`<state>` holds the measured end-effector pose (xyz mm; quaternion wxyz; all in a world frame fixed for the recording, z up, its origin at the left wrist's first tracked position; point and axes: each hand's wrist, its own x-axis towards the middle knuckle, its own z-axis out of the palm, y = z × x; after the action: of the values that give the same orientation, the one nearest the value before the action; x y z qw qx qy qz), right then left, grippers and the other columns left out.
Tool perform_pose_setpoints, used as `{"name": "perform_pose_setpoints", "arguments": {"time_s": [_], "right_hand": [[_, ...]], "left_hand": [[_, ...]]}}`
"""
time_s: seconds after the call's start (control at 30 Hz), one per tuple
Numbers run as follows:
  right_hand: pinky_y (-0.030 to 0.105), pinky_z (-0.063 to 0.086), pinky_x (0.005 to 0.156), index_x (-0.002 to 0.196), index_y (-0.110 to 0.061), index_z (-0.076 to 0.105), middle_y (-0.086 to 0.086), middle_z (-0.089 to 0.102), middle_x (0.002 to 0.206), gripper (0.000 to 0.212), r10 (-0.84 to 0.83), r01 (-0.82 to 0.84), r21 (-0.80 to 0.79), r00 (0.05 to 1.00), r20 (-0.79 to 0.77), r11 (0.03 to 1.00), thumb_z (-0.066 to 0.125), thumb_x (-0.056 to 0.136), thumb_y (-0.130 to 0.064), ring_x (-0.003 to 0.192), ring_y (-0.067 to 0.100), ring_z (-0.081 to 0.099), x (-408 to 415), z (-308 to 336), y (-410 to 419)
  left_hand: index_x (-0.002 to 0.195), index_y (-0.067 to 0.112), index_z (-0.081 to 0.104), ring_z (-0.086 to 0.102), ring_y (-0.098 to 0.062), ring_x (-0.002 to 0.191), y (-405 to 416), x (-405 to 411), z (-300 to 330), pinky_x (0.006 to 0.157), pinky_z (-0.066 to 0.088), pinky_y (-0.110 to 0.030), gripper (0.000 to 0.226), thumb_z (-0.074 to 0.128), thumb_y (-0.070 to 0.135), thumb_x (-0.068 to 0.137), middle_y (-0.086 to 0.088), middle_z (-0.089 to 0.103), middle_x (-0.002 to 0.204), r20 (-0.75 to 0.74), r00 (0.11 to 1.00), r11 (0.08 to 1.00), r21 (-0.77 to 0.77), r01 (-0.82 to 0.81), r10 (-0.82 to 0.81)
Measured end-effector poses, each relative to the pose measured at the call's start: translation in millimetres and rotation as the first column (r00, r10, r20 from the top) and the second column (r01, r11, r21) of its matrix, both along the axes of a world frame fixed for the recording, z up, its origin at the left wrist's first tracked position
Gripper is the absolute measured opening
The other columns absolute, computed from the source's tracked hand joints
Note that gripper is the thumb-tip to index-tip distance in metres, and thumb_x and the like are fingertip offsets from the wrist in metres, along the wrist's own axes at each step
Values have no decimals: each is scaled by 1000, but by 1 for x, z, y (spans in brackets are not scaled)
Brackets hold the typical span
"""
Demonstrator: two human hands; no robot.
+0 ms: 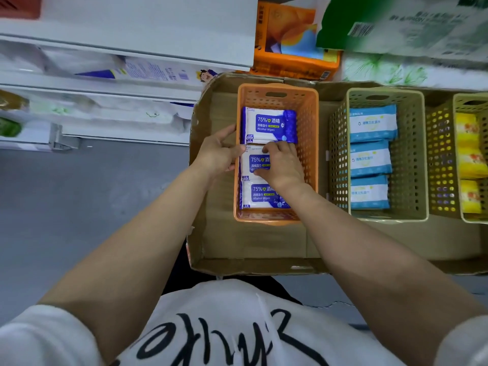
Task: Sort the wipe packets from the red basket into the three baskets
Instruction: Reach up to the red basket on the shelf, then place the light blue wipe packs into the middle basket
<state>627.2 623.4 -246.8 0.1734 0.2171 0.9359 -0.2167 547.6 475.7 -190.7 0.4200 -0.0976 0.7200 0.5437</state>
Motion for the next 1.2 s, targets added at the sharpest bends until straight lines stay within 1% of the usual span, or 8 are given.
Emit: {"name": "perform_pose_setpoints", "arguments": {"time_s": [0.23,0.4,0.5,0.63,0.7,0.8,0.97,1.2], "right_hand": [[37,42,102,132,-19,55,5,53,135,50,-17,23,-82,997,72,996,68,89,-42,127,24,47,-14,32,11],[37,47,96,129,-17,60,9,61,131,42,-36,37,13,999,-39,999,63,93,-38,120,29,56,-27,101,17],[35,45,92,124,-15,63,11,65,125,38,-21,42,107,981,-192,993,63,92,-34,116,31,57,-34,151,-3],[36,39,99,127,-15,62,10,64,127,40,10,64,158,904,-426,985,65,91,-31,120,29,54,-38,209,-63],[34,39,99,128,-16,61,7,63,127,40,39,64,178,852,-522,982,65,91,-31,120,27,54,-44,228,-103],[28,36,100,129,-19,59,3,62,129,42,59,64,180,796,-602,982,66,90,-31,121,24,52,-59,247,-170],[16,26,100,132,-17,58,2,59,133,43,76,7,128,775,-627,992,66,92,-29,126,22,48,-104,265,-269],[31,34,107,134,-25,55,-4,54,139,44,125,-69,117,797,-590,991,61,93,-40,132,17,44,-193,275,-327]], "left_hand": [[146,27,43,67,-20,106,1,-2,10,75,58,-31,59,68,25,93,-5,67,118,-85,992,992,-102,80,-89],[141,20,48,60,-22,117,-26,-23,41,101,50,-41,58,69,38,90,-4,60,134,-275,936,963,-216,163,-220],[136,19,54,61,-21,116,-66,-43,75,102,48,-40,52,68,35,89,-4,64,127,-431,840,935,-272,227,-329],[136,18,56,56,-23,121,-152,-70,121,102,43,-35,50,69,30,88,-9,61,130,-668,593,891,-381,246,-449],[134,20,57,53,-25,122,-205,-84,137,101,40,-35,49,69,28,88,-7,60,129,-741,467,875,-437,209,-482],[133,23,57,52,-25,120,-286,-107,158,99,43,-39,47,69,29,88,-3,59,126,-792,344,862,-485,149,-505],[130,23,58,52,-28,120,-385,-150,189,96,48,-46,42,67,32,90,-3,58,124,-835,265,869,-495,23,-483],[130,18,60,53,-24,119,-432,-219,195,101,45,-40,43,67,32,90,-4,60,124,-880,252,903,-427,-47,-403]]}}
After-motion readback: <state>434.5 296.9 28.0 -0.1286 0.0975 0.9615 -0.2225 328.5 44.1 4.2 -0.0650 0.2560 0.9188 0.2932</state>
